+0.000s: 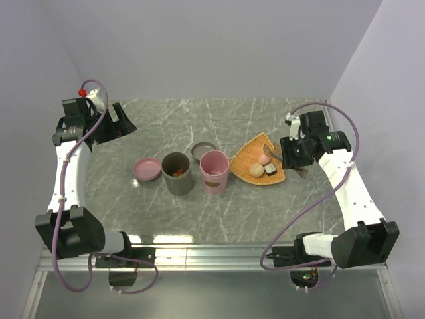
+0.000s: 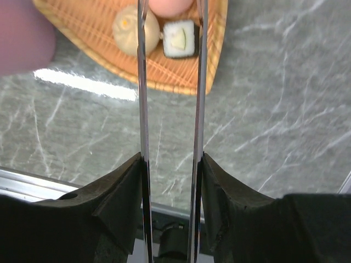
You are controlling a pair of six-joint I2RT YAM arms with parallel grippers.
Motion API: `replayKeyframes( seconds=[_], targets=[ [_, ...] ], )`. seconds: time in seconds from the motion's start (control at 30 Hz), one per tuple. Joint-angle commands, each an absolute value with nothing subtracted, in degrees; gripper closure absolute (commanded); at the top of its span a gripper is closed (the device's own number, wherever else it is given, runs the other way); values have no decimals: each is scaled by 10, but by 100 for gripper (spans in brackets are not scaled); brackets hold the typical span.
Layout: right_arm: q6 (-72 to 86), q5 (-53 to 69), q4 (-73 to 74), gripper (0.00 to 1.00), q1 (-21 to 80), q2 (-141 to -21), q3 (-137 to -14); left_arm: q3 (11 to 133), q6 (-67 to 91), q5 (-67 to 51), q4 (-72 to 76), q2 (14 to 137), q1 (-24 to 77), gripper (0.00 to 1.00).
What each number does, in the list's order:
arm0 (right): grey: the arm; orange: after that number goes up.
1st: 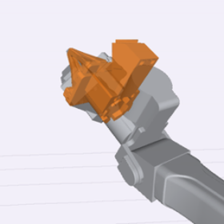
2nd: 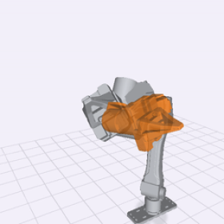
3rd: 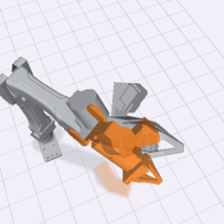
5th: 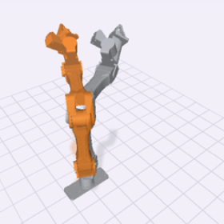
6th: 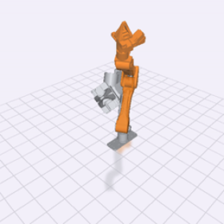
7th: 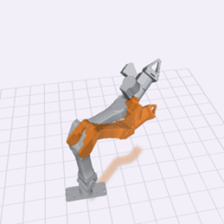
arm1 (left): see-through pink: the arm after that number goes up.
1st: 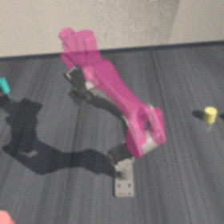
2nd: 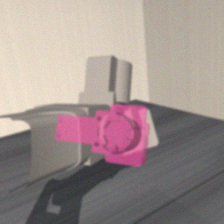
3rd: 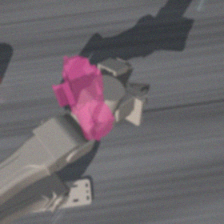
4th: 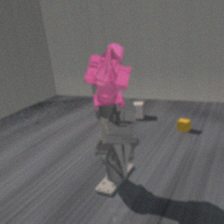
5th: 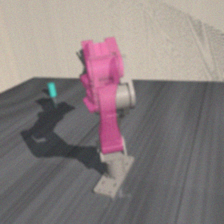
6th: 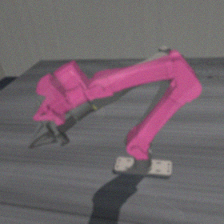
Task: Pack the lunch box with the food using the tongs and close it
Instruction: Pick up the fake food from the plate.
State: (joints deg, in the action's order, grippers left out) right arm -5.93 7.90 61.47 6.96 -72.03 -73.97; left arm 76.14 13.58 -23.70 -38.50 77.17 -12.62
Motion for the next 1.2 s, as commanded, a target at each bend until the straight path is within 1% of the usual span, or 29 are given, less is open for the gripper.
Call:
replayKeyframes(
  seconds=[0.0,0.27,0.53,1.17],
  targets=[
    [-44,61,614,50,67,-699,-716,777,127,-243,-381,764,-129,1],
    [-25,75,602,50,66,-711,-692,764,127,-248,-373,761,-128,1],
    [-15,107,584,51,66,-751,-700,766,120,-241,-375,765,-128,1],
    [-16,135,546,50,74,-821,-743,762,120,-235,-374,764,-130,1]
  ],
)
